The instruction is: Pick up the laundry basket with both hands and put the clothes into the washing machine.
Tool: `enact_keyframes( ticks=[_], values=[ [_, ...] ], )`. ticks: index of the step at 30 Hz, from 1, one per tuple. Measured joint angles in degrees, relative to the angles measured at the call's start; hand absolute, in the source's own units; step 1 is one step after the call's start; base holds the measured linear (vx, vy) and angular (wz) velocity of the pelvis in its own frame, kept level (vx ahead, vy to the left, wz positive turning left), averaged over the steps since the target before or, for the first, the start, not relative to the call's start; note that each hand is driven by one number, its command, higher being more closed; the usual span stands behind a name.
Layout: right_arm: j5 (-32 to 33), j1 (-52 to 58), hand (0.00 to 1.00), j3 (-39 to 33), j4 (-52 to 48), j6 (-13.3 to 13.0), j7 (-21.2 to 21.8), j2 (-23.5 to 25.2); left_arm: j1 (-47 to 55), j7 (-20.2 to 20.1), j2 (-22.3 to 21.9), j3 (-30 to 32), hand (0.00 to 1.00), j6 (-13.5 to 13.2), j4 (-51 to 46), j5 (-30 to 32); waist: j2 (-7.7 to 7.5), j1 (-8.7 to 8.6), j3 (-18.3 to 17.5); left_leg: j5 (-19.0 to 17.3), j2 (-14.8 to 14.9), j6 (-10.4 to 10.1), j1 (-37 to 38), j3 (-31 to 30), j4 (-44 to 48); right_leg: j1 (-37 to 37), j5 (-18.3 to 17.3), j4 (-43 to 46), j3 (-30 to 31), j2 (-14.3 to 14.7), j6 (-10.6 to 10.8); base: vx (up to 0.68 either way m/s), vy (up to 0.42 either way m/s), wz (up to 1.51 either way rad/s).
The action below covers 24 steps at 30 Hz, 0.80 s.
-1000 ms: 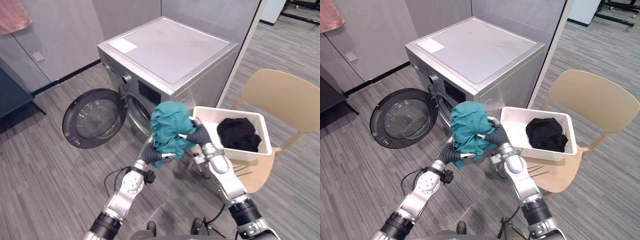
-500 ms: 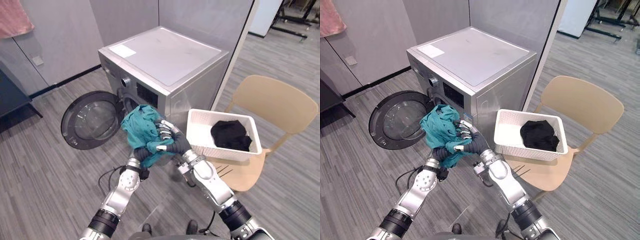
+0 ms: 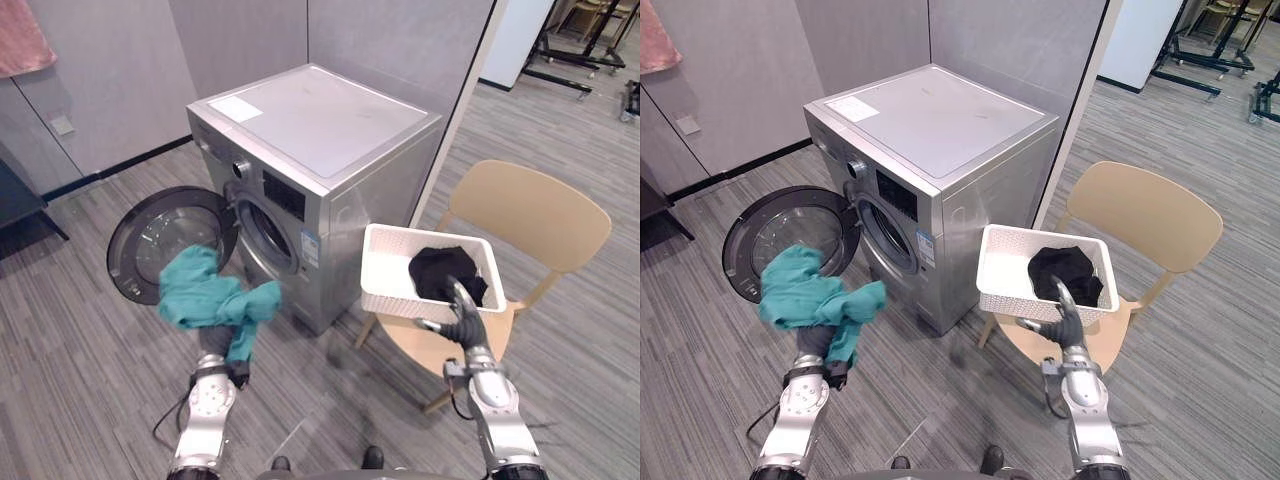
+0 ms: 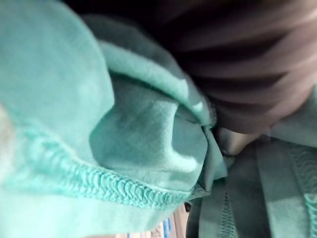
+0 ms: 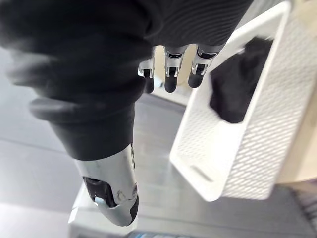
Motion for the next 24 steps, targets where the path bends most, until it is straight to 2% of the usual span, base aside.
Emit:
enact_keyframes(
  ticks=[2,4,5,6,7,9,10,13,14,15,16,17,18,19,20,21,22,23,24],
  values=[
    [0.0,0.0,0.00,-0.7,5.4,0.5,-0.7,-0.3,0.9,-0.1,-0.1,0.7,1.00,0.5,1.1,-0.4,0.33,0.15,0.6,1.0,-0.2,-0.1,-1.7,-2.2,-0.1,-0.5,-0.7,0.5,-2.8,-0.4,-0.1,0.04,-0.011,0.72],
    [0.0,-0.2,0.00,-1.2,9.9,0.9,-1.3,-0.8,1.1,-1.0,-0.4,0.6,1.00,0.6,1.1,-0.4,0.57,0.21,2.6,2.9,-0.8,0.7,-3.3,-2.7,0.0,-0.8,-2.9,2.8,-7.0,-1.8,0.3,0.01,0.010,1.19],
    [-0.2,0.0,0.00,-1.5,11.8,1.3,-1.9,-0.7,1.1,-1.2,-0.7,0.6,1.00,0.8,1.1,-0.4,0.30,0.04,2.7,4.6,-1.8,2.8,-5.0,0.1,0.0,-1.6,-4.4,4.4,-10.1,-3.5,0.3,0.00,0.116,1.50],
    [-0.7,-0.1,0.00,-1.9,14.0,1.7,-2.3,-0.7,0.9,-1.2,-1.2,0.6,1.00,0.9,1.1,-0.3,-0.04,0.14,3.0,4.5,-2.7,7.3,-6.2,7.9,0.7,-2.7,-5.9,6.7,-13.8,-5.8,0.6,0.07,0.202,1.91],
    [-2.0,-0.4,0.00,-1.9,16.2,2.0,-2.7,-0.9,1.6,-1.1,-1.6,0.7,1.00,1.0,1.2,-0.3,0.27,0.21,3.4,2.0,-2.4,11.0,-7.3,20.5,2.1,-3.7,-8.1,10.5,-16.8,-7.9,1.1,0.12,0.213,1.55],
    [-2.3,-1.0,0.00,-1.8,17.6,2.4,-3.1,-0.6,2.3,-1.0,-1.6,1.0,1.00,1.3,1.7,-0.3,0.04,0.35,3.7,1.8,-2.0,11.2,-7.4,25.5,2.3,-4.0,-9.7,13.9,-18.7,-9.9,2.1,0.12,0.129,1.08],
    [-2.4,-1.5,0.00,-1.9,17.6,2.5,-3.4,-0.6,2.8,-1.1,-1.6,0.8,1.00,1.9,2.7,-0.3,0.21,0.03,3.6,2.8,-3.0,8.5,-7.9,25.3,3.4,-2.9,-10.5,15.6,-22.3,-11.8,3.5,0.14,0.072,1.02],
    [-3.0,-2.4,0.00,-1.9,18.3,2.6,-3.5,-0.2,3.3,-1.2,-1.6,0.1,1.00,1.8,3.0,0.3,-0.26,0.27,3.8,2.5,-4.8,8.1,-7.9,22.1,3.4,-0.7,-11.1,15.7,-25.0,-13.3,5.2,0.19,0.064,0.92],
    [-3.5,-3.1,0.00,-1.9,19.1,2.5,-3.5,0.2,3.7,-1.3,-1.9,-0.1,1.00,1.8,3.0,0.3,-1.01,0.42,4.2,1.3,-6.0,8.1,-7.5,21.4,4.5,0.0,-12.4,18.5,-25.4,-15.5,6.9,0.16,0.074,0.72],
    [-3.9,-3.2,0.00,-1.9,19.2,2.5,-3.5,0.6,4.3,-1.5,-2.4,-0.2,1.00,1.8,3.1,0.7,-1.52,0.38,4.5,-1.6,-7.0,8.1,-7.2,20.6,6.7,0.0,-14.6,24.0,-24.9,-18.5,8.0,0.16,0.088,0.62],
    [-4.0,-3.1,0.00,-1.9,19.2,2.6,-3.4,0.8,4.7,-1.8,-2.4,-0.4,1.00,1.8,3.1,0.8,-2.14,0.46,5.0,-2.7,-7.8,8.4,-6.8,20.3,7.8,-0.2,-15.3,27.7,-24.0,-20.5,7.8,0.18,0.128,0.48],
    [-4.0,-2.8,0.00,-1.8,18.8,2.9,-3.4,1.4,5.7,-2.4,-2.2,-1.4,1.00,1.8,2.9,0.8,-2.62,0.35,5.6,-6.2,-8.5,8.6,-6.2,19.0,10.2,-3.1,-15.5,37.9,-18.6,-24.2,3.3,0.20,0.147,0.33],
    [-4.0,-1.8,0.00,-1.1,17.5,3.0,-3.4,2.0,7.0,-2.5,-2.1,-2.4,1.00,2.2,1.7,0.8,-2.72,0.00,6.5,-9.0,-8.4,9.1,-5.0,17.8,13.0,-8.4,-11.9,48.3,-8.3,-25.1,-3.2,0.21,0.137,0.31],
    [-4.0,-1.0,0.00,-0.8,16.7,3.0,-3.4,2.6,7.2,-2.5,-1.9,-3.0,1.00,2.2,1.3,0.8,-2.79,0.02,6.8,-10.1,-8.0,9.3,-4.5,17.2,14.1,-10.9,-12.8,52.5,-2.5,-23.5,-1.7,0.23,0.064,0.37],
    [-3.9,0.1,0.00,-0.3,16.4,2.9,-3.4,3.9,6.9,-2.4,-1.3,-3.6,1.00,2.3,0.8,0.8,-2.52,-0.22,7.4,-11.4,-7.0,9.2,-3.7,15.6,14.9,-15.1,-16.4,56.6,5.0,-18.4,1.9,0.24,-0.010,0.52],
    [-3.6,0.1,0.00,-0.1,16.4,2.9,-3.4,5.1,6.5,-2.4,-0.5,-3.7,1.00,2.3,-0.2,0.8,-3.36,-1.35,7.8,-12.0,-6.7,9.0,-2.9,13.9,14.8,-18.3,-18.7,56.8,7.4,-14.1,2.4,0.25,-0.031,0.60],
    [-3.4,0.2,0.00,-0.1,16.4,2.9,-3.4,5.5,6.3,-2.4,-0.2,-3.9,1.00,2.3,-0.6,0.8,-3.78,-1.90,7.9,-12.3,-6.8,8.9,-2.5,13.2,14.6,-19.9,-18.9,55.3,7.7,-12.8,2.3,0.26,-0.050,0.66],
    [-3.3,0.5,0.00,-0.1,16.4,2.9,-3.4,5.5,5.1,-2.5,0.3,-4.5,1.00,2.3,-0.7,0.8,-4.45,-2.84,8.6,-12.7,-7.1,8.6,-1.3,12.1,13.7,-22.5,-19.1,49.8,7.2,-10.7,2.9,0.29,-0.059,0.65],
    [-3.2,0.8,0.00,-0.2,16.5,2.9,-3.4,5.3,3.8,-2.9,0.2,-5.1,1.00,2.3,-0.6,0.9,-4.45,-3.64,9.0,-13.0,-7.5,8.4,0.1,10.4,12.6,-24.5,-18.0,41.3,6.0,-9.0,3.6,0.32,-0.067,0.68]
  ],
)
